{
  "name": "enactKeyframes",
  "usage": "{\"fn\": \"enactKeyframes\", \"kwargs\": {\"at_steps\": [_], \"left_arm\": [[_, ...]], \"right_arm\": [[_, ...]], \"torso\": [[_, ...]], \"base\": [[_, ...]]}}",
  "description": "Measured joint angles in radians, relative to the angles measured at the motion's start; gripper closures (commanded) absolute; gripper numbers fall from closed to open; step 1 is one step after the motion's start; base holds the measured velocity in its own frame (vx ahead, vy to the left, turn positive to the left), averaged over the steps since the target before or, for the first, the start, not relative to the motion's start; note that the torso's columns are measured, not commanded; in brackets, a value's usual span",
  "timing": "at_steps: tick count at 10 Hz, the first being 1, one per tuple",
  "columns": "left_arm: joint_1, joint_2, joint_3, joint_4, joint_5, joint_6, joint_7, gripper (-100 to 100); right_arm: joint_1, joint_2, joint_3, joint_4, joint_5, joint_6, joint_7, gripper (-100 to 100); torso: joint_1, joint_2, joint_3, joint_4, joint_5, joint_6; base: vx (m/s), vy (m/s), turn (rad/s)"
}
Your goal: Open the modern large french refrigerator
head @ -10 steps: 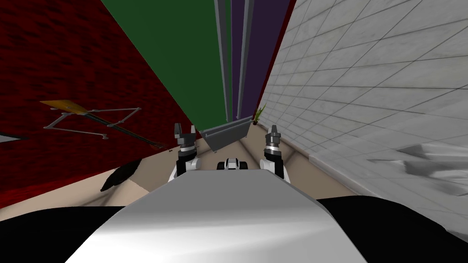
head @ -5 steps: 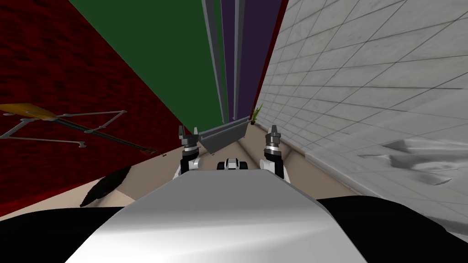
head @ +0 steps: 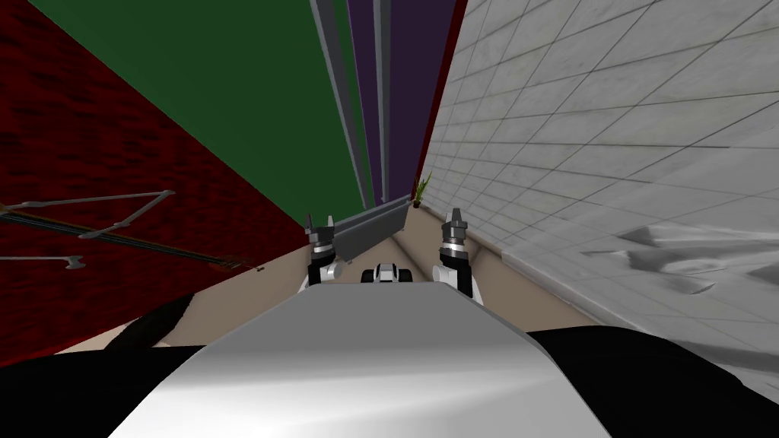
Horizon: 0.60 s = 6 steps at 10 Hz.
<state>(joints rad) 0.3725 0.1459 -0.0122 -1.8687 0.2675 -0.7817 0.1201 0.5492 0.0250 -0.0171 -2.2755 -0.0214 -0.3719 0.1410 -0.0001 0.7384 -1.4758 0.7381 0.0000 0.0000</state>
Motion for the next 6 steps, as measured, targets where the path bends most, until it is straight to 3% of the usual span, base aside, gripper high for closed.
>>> {"fn": "enactKeyframes", "kwargs": {"at_steps": [6], "left_arm": [[-0.047,0.019,-0.032,0.174,0.114,-0.074,0.037,-100]], "right_arm": [[0.0,0.0,0.0,0.0,0.0,0.0,0.0,0]], "torso": [[0.0,0.0,0.0,0.0,0.0,0.0]], "base": [[0.103,-0.049,-0.119]]}}
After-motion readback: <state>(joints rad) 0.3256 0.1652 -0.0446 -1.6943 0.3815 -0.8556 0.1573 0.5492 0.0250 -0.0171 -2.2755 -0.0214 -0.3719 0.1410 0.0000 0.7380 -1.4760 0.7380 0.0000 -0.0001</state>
